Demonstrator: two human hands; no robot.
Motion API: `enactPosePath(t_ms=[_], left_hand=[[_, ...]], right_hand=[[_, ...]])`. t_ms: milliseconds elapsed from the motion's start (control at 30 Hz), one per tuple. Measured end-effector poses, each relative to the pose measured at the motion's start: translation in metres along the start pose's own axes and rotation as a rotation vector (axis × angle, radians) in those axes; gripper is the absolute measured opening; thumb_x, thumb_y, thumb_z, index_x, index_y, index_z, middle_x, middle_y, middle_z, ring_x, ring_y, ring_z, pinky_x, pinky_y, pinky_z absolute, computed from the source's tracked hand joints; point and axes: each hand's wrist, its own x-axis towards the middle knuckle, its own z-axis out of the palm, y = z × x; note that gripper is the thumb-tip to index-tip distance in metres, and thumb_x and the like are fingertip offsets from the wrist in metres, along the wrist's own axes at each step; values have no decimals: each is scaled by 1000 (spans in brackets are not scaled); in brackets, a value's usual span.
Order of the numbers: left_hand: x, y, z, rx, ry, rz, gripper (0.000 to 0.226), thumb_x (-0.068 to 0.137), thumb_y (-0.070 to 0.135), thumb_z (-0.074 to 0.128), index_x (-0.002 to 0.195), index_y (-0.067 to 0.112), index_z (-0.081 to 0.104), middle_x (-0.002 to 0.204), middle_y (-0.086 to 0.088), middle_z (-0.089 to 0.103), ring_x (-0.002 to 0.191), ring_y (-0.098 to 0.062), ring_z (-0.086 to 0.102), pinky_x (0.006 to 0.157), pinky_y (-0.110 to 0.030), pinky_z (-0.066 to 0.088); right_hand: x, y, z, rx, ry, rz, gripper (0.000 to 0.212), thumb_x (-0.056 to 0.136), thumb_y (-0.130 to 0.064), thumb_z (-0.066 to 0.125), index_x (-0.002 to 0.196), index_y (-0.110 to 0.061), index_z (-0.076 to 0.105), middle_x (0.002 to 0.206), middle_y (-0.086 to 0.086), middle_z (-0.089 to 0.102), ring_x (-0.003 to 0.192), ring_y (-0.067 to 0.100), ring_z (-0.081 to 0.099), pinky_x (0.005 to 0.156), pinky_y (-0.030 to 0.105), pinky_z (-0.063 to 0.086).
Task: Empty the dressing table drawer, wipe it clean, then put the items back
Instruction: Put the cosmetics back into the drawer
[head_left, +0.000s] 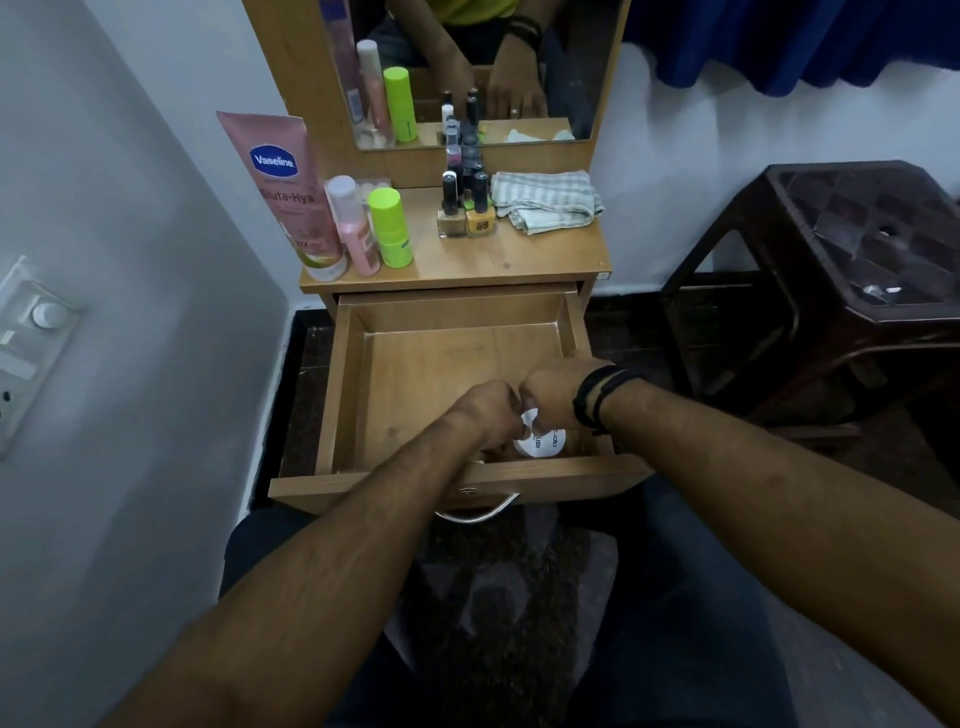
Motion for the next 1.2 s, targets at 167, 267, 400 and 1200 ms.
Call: enactPosePath(t_ms=[167, 267, 400, 1200], left_hand=[[-1, 3, 3, 74, -10, -2, 28, 87, 18, 76, 113, 8, 69, 94, -11, 75, 84, -24, 74, 83, -41, 62], [-1, 3, 6, 68, -45, 22, 29, 88, 17, 75, 114, 7, 68, 98, -10, 75, 89, -23, 74, 85, -42, 61], [-1, 4, 10, 185, -45, 121, 40, 85, 24, 76, 120, 9, 67, 112, -7, 72, 102, -22, 67, 93, -38, 55], [-27, 97, -179, 616, 785, 411, 26, 91, 21, 54, 113, 21, 68, 113, -7, 64, 100, -34, 65, 80, -48, 56]], right_hand=[[-2, -3, 11, -46, -50, 126, 25, 87, -53, 64, 104, -34, 62, 126, 1, 58, 135, 31, 37, 110, 70, 26], [-3, -3, 16, -86, -41, 145, 31, 88, -52, 63, 111, -31, 63, 131, 5, 57, 139, 32, 35, 110, 72, 22], [-9, -4, 17, -104, -42, 188, 33, 93, -40, 63, 122, -26, 60, 145, 9, 48, 148, 36, 19, 109, 76, 20], [17, 20, -132, 594, 808, 153, 36, 87, -35, 57, 122, -30, 65, 109, 1, 71, 102, 25, 65, 86, 44, 55]])
